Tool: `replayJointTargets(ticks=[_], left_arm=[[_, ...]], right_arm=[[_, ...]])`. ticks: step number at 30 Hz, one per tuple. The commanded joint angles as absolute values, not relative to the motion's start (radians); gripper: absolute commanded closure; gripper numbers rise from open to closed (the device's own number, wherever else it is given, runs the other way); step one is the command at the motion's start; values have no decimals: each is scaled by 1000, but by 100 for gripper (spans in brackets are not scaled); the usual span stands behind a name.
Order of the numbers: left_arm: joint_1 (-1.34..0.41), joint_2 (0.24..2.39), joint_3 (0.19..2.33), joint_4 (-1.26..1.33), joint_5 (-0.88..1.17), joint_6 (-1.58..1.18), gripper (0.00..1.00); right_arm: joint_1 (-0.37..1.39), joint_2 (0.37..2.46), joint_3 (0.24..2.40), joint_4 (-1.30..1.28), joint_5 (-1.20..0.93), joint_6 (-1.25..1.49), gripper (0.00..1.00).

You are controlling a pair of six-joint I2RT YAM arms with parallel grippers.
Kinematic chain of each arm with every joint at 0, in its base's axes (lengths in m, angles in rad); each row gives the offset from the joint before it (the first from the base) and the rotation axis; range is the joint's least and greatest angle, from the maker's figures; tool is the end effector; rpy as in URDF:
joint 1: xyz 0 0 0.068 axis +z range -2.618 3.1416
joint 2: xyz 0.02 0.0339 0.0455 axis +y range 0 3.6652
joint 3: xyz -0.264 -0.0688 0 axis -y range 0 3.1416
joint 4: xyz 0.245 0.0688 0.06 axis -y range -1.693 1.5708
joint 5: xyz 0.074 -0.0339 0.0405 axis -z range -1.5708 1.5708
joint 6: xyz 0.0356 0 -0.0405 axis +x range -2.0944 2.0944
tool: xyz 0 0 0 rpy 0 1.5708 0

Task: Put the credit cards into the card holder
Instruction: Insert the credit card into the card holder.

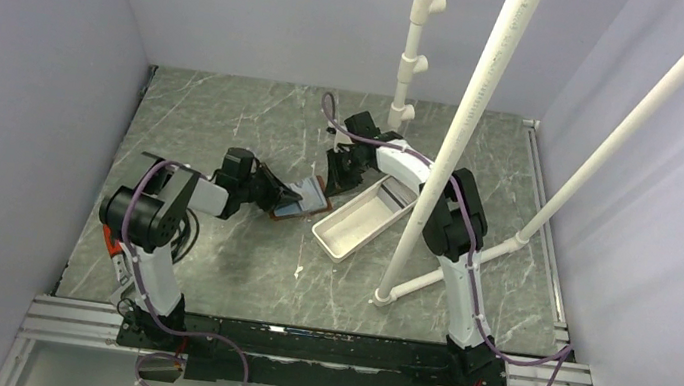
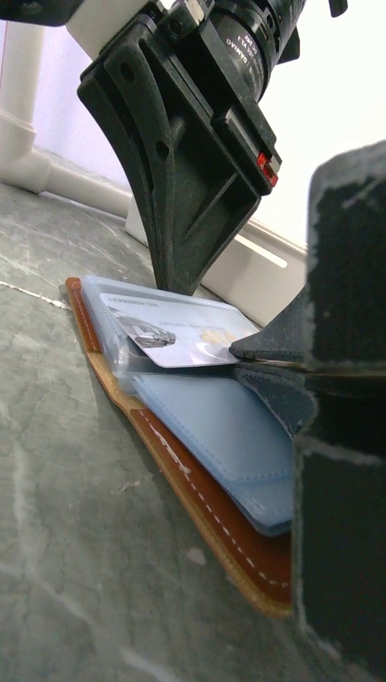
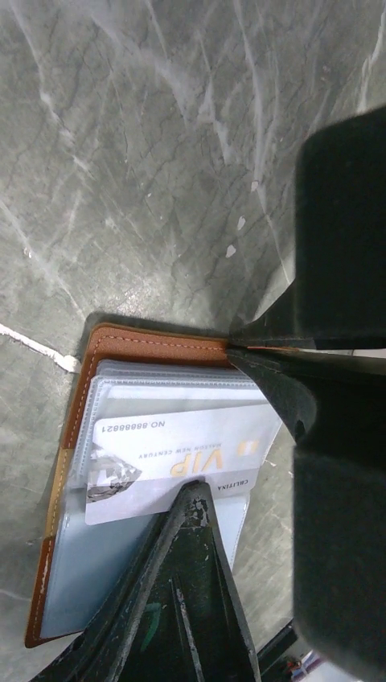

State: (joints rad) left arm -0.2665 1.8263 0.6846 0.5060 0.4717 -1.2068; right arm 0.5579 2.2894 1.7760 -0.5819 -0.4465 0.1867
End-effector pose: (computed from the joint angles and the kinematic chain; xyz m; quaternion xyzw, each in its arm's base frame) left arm 0.3124 -0.1021 0.1083 -0.2993 0.8215 -0.4489 0.1845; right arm 0.4035 0.2699 0.1498 -0.2261 0.9219 0.2840 0.1357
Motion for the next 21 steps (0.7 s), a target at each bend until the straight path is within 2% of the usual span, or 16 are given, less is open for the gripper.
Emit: replayJointTargets(ticks=[1,5,7,9,14,21], left_arm=[[-307,1844,745,429,447,-1149,97],[-307,1795,783,259,426,-1053,90],[-302,1769,785,201,421,-1022,84],[-291,1753,780,173,445,-1008,74],[-244,1736,752,199,509,-1012,60],[-230,1770,813,182,486,-957,54]], right_arm=[[585,2301,1760,-542,-524,204,95],[584,2298,1773,-562,-485,179,97],[583,2294,1781,-573,-454,170,96],[577,2288,1787,-576,-443,167,93],[569,2278,1814,-592,-400,166,85],[572,2325,1875,-603,-410,169,83]])
